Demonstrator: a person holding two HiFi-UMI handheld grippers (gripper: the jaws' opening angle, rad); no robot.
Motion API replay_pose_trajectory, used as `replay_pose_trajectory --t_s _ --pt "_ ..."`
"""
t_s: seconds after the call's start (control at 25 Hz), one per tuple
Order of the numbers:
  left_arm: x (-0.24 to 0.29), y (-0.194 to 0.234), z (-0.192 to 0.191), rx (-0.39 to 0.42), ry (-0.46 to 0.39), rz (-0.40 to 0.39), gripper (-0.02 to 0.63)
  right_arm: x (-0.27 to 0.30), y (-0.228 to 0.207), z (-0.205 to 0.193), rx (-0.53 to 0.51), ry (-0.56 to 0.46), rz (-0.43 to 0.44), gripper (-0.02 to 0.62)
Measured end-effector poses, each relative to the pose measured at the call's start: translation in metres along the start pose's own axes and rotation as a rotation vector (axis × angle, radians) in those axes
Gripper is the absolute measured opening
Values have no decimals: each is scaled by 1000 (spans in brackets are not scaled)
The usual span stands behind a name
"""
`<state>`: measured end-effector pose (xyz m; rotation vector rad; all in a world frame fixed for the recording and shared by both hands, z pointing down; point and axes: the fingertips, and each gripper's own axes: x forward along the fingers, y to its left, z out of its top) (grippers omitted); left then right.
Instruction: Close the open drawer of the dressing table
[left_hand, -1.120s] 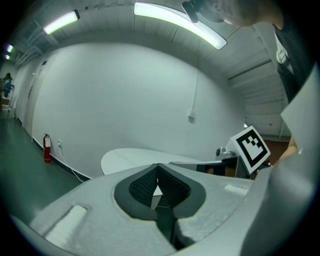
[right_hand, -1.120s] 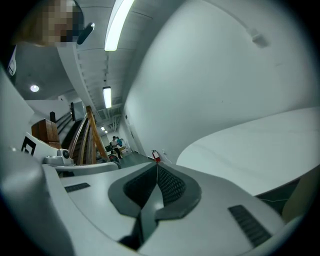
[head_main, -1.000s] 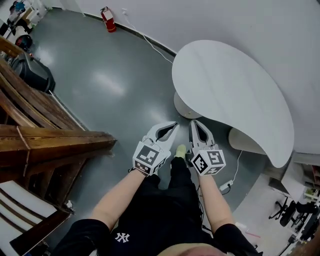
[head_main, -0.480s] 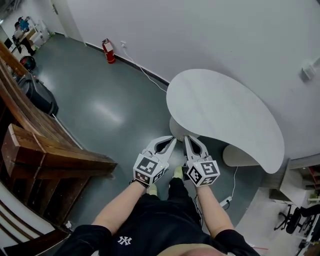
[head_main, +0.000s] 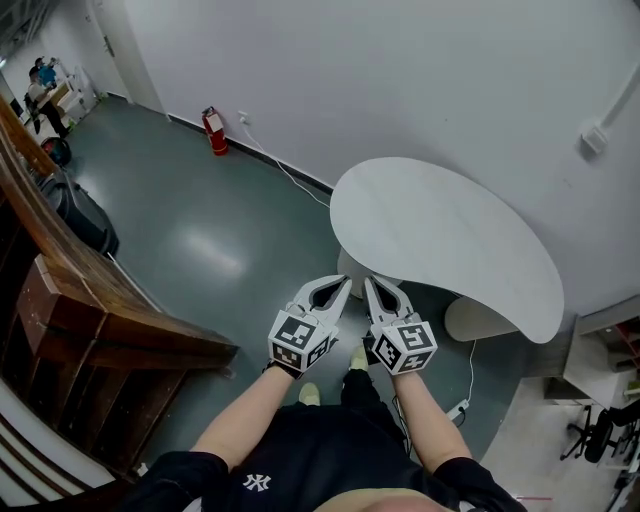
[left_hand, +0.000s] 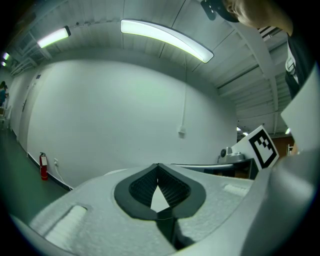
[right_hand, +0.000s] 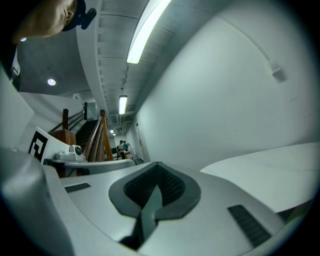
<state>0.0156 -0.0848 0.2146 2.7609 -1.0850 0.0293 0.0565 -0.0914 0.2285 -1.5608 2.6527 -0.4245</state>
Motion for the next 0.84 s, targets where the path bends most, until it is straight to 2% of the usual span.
replay_pose_trajectory --t_s 0.84 --pt "-5 0 9 23 -13 -8 11 1 12 7 -20 -16 -1 15"
